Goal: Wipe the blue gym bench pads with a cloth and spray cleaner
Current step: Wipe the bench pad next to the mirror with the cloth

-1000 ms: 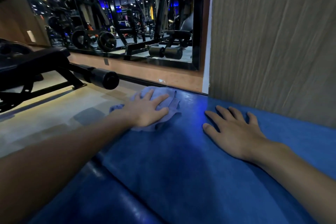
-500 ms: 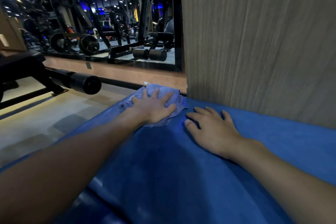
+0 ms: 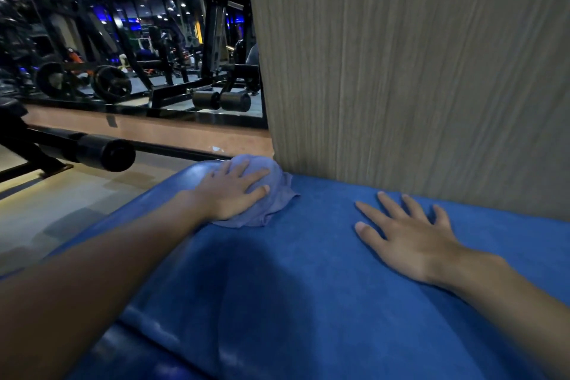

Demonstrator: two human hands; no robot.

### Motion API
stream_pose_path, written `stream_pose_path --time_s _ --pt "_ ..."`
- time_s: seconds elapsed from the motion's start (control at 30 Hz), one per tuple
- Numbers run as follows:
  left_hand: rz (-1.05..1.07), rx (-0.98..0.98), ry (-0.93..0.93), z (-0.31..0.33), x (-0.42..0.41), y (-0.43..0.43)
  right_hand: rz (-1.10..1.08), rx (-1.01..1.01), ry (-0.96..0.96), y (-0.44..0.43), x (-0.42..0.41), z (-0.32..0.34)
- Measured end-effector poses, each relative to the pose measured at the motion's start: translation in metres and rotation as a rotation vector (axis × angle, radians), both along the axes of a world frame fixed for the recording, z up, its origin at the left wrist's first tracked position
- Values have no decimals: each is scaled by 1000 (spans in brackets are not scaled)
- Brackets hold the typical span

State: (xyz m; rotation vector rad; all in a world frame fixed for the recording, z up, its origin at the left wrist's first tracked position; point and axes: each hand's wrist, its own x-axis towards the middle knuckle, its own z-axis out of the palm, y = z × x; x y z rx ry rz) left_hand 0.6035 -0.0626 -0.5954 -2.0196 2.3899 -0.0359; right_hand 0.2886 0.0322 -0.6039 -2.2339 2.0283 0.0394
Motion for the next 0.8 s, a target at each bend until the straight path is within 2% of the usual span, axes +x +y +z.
stream_pose_path --time_s 0.2,0.37,0.47,0.6,0.7,0.8 --pt "-43 12 36 -2 -39 6 20 -34 -27 -1 1 -3" --pt "-106 0 26 -8 -76 14 59 -101 -222 12 -14 19" --pt "-114 8 21 -8 -97 18 -16 -102 -112 18 -46 27" --pt "-138 7 13 -7 -126 26 -153 22 -17 29 -78 13" --pt "-153 -4 -13 -9 -143 30 -128 23 -68 30 -83 8" --pt "-165 -16 -19 -10 -160 36 -90 -14 -201 29 -94 19"
